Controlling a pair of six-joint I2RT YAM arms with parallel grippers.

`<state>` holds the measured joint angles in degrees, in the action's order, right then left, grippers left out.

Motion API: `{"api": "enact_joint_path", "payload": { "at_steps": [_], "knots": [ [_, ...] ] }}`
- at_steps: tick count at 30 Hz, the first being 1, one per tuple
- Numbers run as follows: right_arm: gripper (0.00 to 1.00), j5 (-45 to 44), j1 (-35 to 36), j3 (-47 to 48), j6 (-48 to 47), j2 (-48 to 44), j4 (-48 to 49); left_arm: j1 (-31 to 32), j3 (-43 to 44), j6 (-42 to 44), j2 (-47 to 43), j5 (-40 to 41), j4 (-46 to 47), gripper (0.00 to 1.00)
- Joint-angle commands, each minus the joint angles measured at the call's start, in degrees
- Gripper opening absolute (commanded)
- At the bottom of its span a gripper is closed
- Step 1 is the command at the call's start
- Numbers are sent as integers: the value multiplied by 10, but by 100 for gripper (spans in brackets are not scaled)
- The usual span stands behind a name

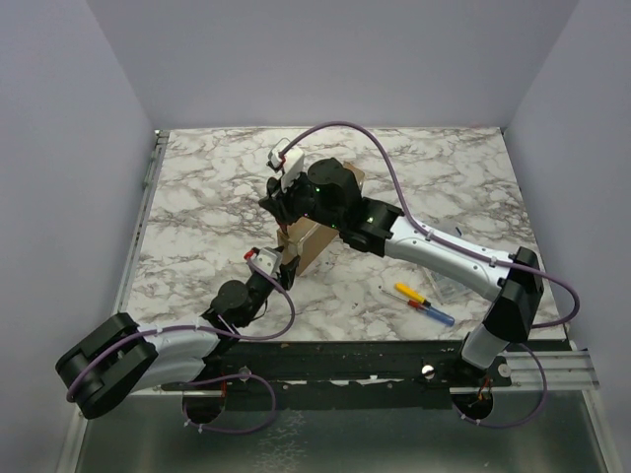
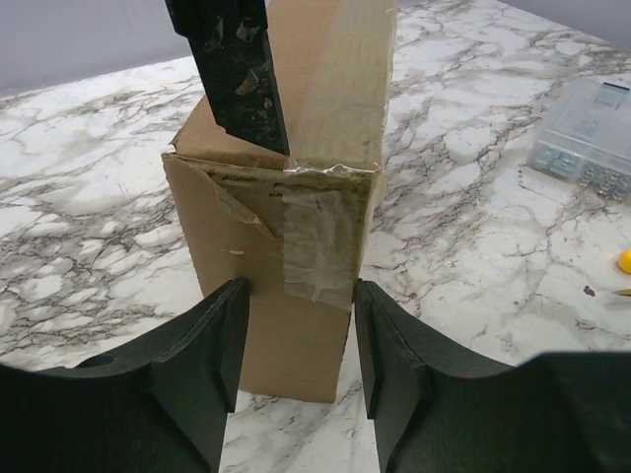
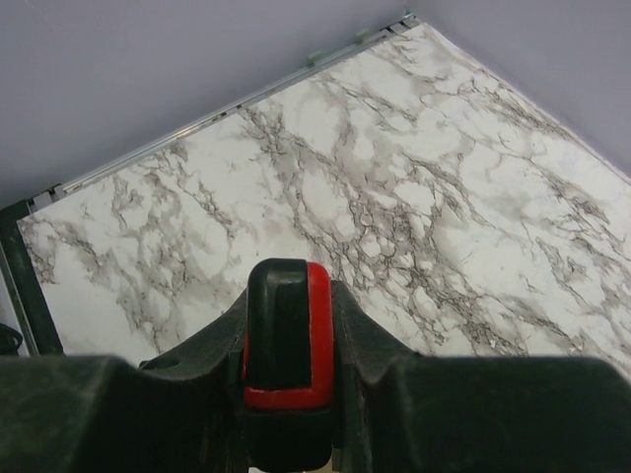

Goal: Unpack the express box

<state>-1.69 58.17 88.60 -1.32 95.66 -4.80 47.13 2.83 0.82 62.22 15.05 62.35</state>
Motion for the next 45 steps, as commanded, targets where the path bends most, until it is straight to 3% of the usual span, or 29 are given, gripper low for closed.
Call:
{"api": "enact_joint_path", "payload": {
  "at_steps": [1,27,29,31,33,38,45],
  "knots": [
    [1,-26,5,21,8,16,16,-3,-3,-21,6,-22,26,51],
    [1,-33,5,20,11,37,36,-3,-7,-32,-6,-33,27,46],
    [1,-39,5,12,11,26,37,-3,-9,-46,-20,-30,26,51],
    [1,-45,5,0,11,14,38,-3,-13,-64,-50,-14,19,74],
    [0,-46,6,-14,11,-1,42,-3,-21,-82,-91,26,-5,86],
    [0,-49,5,-31,24,-20,44,-6,-25,-39,-143,36,-49,91],
    [0,-39,5,-16,49,-16,44,-13,-16,-33,-50,-1,21,99]
  ]
}}
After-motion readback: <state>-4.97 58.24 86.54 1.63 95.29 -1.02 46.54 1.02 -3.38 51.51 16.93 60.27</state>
